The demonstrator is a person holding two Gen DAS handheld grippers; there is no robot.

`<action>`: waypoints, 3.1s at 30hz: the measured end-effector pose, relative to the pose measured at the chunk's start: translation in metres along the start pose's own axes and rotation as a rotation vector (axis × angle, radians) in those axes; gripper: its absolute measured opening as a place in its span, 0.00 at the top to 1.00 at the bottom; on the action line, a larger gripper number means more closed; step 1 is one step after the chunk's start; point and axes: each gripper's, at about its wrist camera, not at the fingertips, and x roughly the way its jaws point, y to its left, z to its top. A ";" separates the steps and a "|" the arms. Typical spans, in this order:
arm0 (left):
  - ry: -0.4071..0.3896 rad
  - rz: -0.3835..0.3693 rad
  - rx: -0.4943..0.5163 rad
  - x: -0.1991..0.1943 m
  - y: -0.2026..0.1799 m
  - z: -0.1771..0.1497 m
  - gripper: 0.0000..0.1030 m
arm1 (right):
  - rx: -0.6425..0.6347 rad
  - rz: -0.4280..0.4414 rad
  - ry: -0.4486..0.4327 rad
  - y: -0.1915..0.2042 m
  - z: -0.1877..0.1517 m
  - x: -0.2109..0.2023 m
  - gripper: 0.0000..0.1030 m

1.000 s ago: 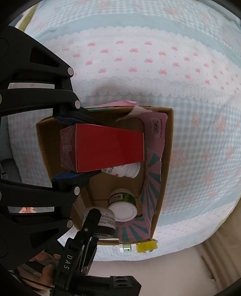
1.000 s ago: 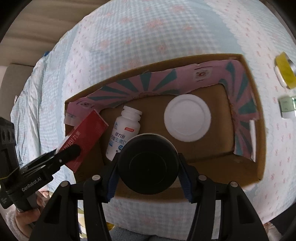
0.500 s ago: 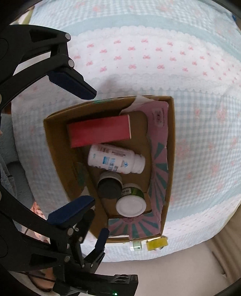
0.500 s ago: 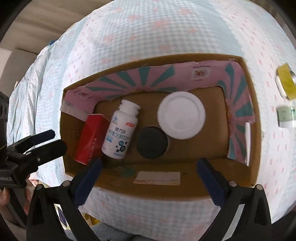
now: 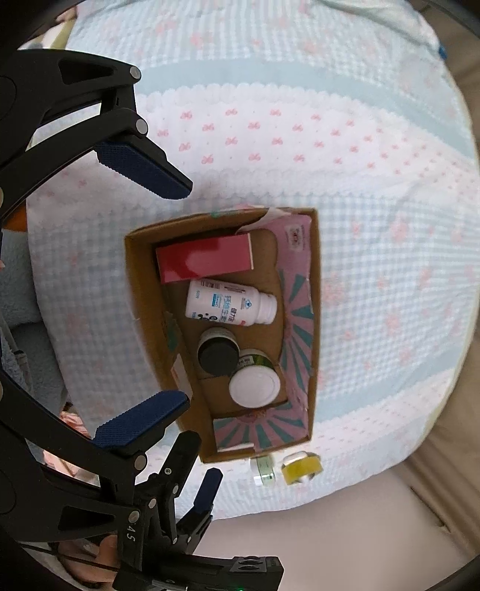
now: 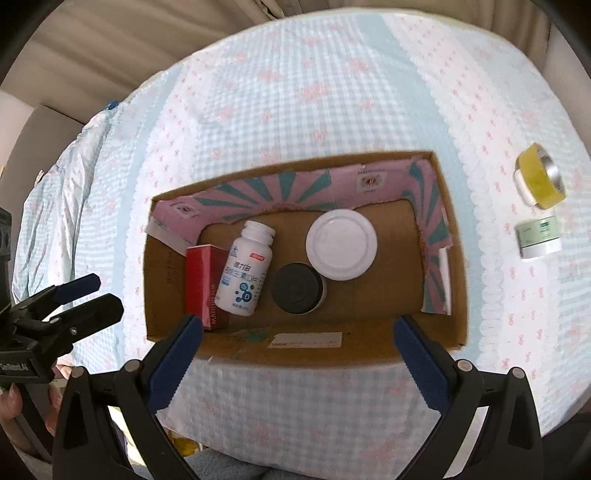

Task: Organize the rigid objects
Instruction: 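Release red box and black jar into the box, lift both tools, then move both tools toward the yellow tape roll and green jar, then grasp the green mud jar with left tool while right tool grasps yellow tape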

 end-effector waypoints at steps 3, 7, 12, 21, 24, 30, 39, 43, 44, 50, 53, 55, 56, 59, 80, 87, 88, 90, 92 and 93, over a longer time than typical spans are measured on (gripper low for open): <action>-0.038 0.009 0.005 -0.022 -0.004 -0.007 0.00 | -0.017 0.006 -0.023 0.006 -0.004 -0.020 0.00; -0.103 0.023 0.015 -0.054 -0.012 -0.015 0.00 | -0.046 -0.009 -0.053 0.013 -0.008 -0.050 0.00; -0.175 0.057 0.037 -0.080 -0.027 -0.025 0.00 | -0.065 -0.020 -0.107 0.013 -0.014 -0.088 0.00; -0.247 0.081 0.095 -0.101 -0.093 -0.040 0.00 | -0.030 -0.025 -0.241 -0.030 -0.024 -0.157 0.00; -0.269 0.099 0.108 -0.105 -0.124 -0.046 0.00 | -0.018 -0.027 -0.281 -0.059 -0.026 -0.179 0.00; -0.331 0.138 0.036 -0.099 -0.201 -0.053 0.00 | -0.082 -0.039 -0.341 -0.138 -0.022 -0.218 0.00; -0.313 0.129 -0.089 -0.054 -0.314 -0.051 0.00 | -0.116 0.003 -0.348 -0.254 0.004 -0.244 0.00; -0.294 0.134 -0.099 -0.028 -0.344 -0.042 0.00 | -0.105 0.014 -0.340 -0.284 0.017 -0.233 0.00; -0.285 0.130 -0.101 -0.022 -0.347 -0.040 0.00 | -0.109 0.006 -0.332 -0.289 0.021 -0.224 0.00; -0.182 0.052 -0.109 0.050 -0.373 -0.015 0.00 | -0.098 0.019 -0.313 -0.323 0.039 -0.188 0.00; -0.148 0.036 -0.114 0.080 -0.384 -0.004 0.00 | -0.097 0.052 -0.283 -0.338 0.049 -0.169 0.00; -0.135 0.026 -0.119 0.100 -0.391 0.003 0.00 | -0.122 0.064 -0.253 -0.345 0.056 -0.153 0.00; -0.131 0.022 -0.121 0.109 -0.393 0.007 0.00 | -0.129 0.071 -0.241 -0.348 0.059 -0.146 0.00; -0.126 0.023 -0.133 0.139 -0.400 0.013 0.00 | -0.136 0.097 -0.206 -0.358 0.068 -0.120 0.00; -0.169 0.129 -0.216 0.305 -0.423 0.036 0.06 | -0.315 0.163 -0.079 -0.385 0.117 0.050 0.00; -0.161 0.158 -0.231 0.319 -0.421 0.049 0.27 | -0.326 0.195 -0.100 -0.384 0.130 0.060 0.05; -0.163 0.159 -0.233 0.318 -0.421 0.051 0.34 | -0.330 0.193 -0.104 -0.383 0.130 0.060 0.05; -0.164 0.157 -0.239 0.319 -0.419 0.053 0.33 | -0.326 0.195 -0.109 -0.383 0.130 0.059 0.06; -0.166 0.153 -0.238 0.318 -0.419 0.053 0.34 | -0.325 0.197 -0.112 -0.383 0.130 0.060 0.06; -0.166 0.154 -0.234 0.318 -0.420 0.052 0.34 | -0.325 0.196 -0.114 -0.383 0.129 0.059 0.06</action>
